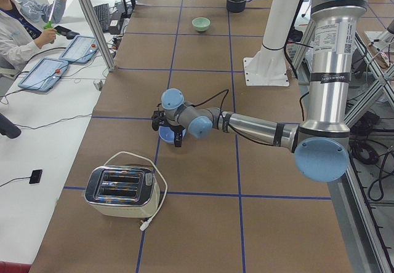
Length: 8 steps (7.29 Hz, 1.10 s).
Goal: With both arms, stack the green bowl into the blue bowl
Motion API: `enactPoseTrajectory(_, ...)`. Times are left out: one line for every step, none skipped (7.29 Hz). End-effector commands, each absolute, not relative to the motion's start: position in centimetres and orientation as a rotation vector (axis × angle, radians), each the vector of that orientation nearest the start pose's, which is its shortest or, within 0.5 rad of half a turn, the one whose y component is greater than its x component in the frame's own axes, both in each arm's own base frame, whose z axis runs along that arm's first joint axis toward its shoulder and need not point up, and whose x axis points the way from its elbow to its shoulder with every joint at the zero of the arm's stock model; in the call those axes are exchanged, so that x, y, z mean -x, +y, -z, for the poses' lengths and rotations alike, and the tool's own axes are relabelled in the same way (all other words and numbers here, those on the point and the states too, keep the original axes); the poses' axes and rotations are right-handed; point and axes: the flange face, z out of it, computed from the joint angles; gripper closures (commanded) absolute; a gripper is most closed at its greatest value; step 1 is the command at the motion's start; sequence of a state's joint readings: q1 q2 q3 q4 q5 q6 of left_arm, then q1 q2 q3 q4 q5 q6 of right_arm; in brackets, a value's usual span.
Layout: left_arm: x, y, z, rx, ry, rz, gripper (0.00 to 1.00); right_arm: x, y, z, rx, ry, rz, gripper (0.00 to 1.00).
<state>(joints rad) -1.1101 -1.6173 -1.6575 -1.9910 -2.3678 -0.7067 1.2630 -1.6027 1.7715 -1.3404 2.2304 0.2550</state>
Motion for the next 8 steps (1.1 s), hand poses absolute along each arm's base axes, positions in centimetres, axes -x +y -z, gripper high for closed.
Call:
enactPoseTrajectory(-19.7, -53.2, -55.9, -0.017, 0.934, 0.005, 0.01, 8.8, -49.2, -55.6, -0.183, -0.734, 0.196, 0.00)
enactPoseTrajectory(-19.9, -53.5, -57.0, -0.022, 0.938, 0.004, 0.02, 9.0, -49.2, -55.6, -0.182, -0.734, 0.200, 0.00)
enactPoseTrajectory(-20.2, -54.1, -57.3, -0.020, 0.938, 0.006, 0.03, 9.3, -49.1, -55.5, -0.181, -0.737, 0.205, 0.00)
enactPoseTrajectory(-21.5, -53.9, -57.5, -0.004, 0.938, -0.006, 0.09, 9.5, -49.0, -55.6, -0.178, -0.737, 0.209, 0.00)
enactPoseTrajectory(-22.2, -53.8, -57.1, -0.002, 0.941, -0.016, 0.19, 9.6, -48.9, -55.6, -0.177, -0.737, 0.212, 0.00)
enactPoseTrajectory(-23.1, -54.1, -55.9, 0.007, 0.953, 0.004, 0.31, 10.3, -48.7, -55.5, -0.163, -0.760, 0.225, 0.00)
enactPoseTrajectory(-24.1, -54.1, -55.3, 0.013, 0.957, 0.003, 0.43, 11.0, -48.8, -54.5, -0.145, -0.830, 0.241, 0.00)
enactPoseTrajectory(-24.1, -54.1, -55.4, 0.014, 0.956, 0.002, 0.52, 11.6, -48.6, -54.0, -0.124, -0.886, 0.256, 0.00)
